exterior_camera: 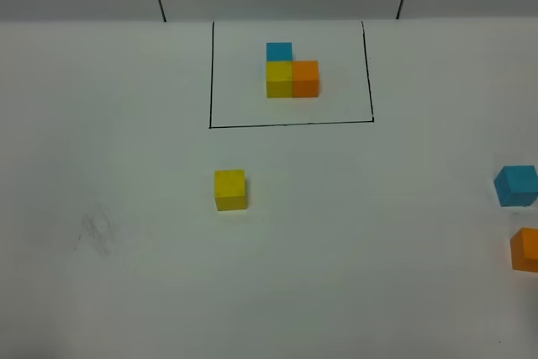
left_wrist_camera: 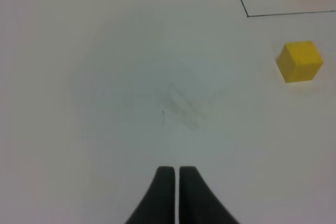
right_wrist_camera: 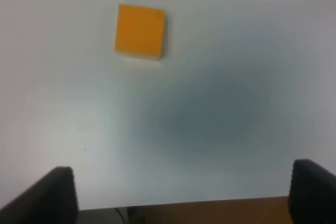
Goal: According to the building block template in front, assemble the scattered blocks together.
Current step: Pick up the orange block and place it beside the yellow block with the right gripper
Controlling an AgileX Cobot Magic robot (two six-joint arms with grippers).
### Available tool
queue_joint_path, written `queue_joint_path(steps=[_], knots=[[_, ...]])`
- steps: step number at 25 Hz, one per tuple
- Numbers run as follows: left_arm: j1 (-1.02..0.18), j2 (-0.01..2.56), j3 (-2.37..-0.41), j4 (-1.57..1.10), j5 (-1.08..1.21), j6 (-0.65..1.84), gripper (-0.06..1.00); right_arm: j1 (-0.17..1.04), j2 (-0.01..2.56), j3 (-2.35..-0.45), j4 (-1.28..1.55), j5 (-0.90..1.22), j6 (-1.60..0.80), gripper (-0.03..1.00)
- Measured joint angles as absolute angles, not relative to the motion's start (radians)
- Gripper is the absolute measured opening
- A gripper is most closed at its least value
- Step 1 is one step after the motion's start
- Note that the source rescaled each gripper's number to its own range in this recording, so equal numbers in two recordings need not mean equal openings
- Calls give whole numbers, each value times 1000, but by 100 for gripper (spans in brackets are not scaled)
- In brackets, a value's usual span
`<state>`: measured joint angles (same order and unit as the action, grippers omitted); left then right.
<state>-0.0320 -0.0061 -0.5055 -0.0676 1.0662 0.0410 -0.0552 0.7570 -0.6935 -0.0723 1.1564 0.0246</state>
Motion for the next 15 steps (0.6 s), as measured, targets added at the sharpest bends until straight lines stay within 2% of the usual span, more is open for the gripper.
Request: queue_joint_path(steps=[15], knots=[[-32,-6,-506,-68,1066,41,0,-55,956,-595,-6,895,81,92]])
